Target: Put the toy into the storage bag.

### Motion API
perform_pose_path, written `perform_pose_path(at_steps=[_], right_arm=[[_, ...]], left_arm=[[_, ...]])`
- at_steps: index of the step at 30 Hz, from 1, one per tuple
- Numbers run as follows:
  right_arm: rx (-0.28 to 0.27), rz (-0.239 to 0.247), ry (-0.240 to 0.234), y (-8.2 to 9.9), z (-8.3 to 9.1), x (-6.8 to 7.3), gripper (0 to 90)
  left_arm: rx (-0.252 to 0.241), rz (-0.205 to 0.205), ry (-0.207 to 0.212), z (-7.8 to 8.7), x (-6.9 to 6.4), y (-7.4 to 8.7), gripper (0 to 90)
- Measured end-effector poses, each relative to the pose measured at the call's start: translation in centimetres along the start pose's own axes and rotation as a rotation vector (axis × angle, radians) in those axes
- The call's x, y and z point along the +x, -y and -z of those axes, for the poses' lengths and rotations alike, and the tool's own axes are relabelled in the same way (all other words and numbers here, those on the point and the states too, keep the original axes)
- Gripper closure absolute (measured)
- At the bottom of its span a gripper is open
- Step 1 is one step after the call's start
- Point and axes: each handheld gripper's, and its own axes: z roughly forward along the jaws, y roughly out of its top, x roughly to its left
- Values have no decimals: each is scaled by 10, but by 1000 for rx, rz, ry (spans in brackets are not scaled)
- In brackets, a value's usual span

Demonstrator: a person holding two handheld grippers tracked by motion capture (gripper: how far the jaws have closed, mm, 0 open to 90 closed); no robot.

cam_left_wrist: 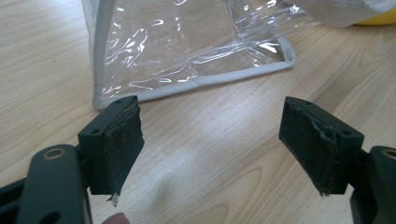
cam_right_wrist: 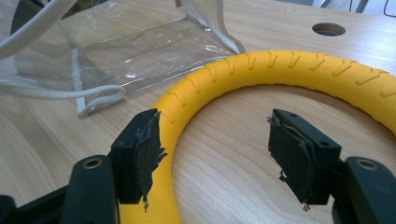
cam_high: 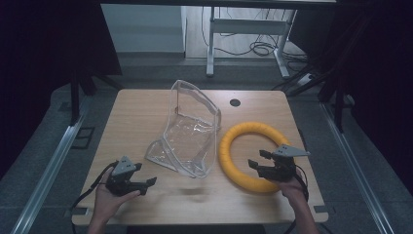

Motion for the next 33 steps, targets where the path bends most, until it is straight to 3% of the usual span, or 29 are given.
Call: perform_pose_path(at_steps=[6, 10, 18, 25, 33], right_arm=[[29, 21, 3, 2, -2, 2, 361], [43, 40, 32, 3, -3, 3, 324], [56, 1, 42, 7, -3, -4, 304], [63, -9, 34, 8, 1, -6, 290], [39, 0, -8, 0, 10, -7, 306]], left_arm=[[-3, 7, 8, 1, -2, 0, 216], [-11, 17, 17, 5, -2, 0, 217], [-4, 15, 33, 2, -3, 0, 218], [-5, -10, 34, 4, -9, -3, 217], [7, -6, 26, 4, -8, -3, 216]])
